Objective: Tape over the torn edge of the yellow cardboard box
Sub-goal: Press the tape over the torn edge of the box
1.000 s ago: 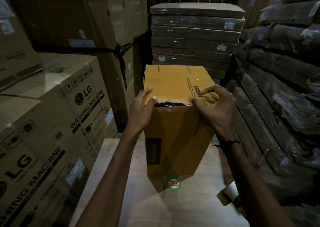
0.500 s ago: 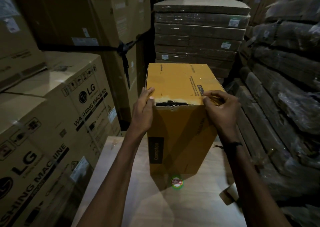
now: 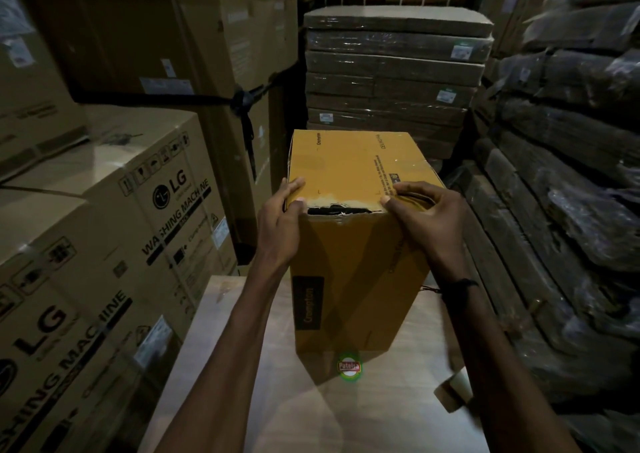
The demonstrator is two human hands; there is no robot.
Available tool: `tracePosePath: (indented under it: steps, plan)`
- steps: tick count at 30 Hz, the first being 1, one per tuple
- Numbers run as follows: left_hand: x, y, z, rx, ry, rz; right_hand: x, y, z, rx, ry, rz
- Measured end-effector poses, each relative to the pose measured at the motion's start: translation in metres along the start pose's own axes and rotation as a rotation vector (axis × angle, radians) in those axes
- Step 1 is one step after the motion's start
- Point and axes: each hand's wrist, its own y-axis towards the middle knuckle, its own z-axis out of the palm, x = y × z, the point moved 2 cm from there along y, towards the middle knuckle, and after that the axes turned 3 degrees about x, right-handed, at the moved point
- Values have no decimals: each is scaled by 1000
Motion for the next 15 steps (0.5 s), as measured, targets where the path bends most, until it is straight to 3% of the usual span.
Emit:
tracePosePath:
  steps: [9,15]
  plan:
    - [-4,4,-4,39,-70,-58,10,-1,-1,-4,-18,68]
    - [-1,15,8,-74,-25,-108,9,2,8,-50,-84,108]
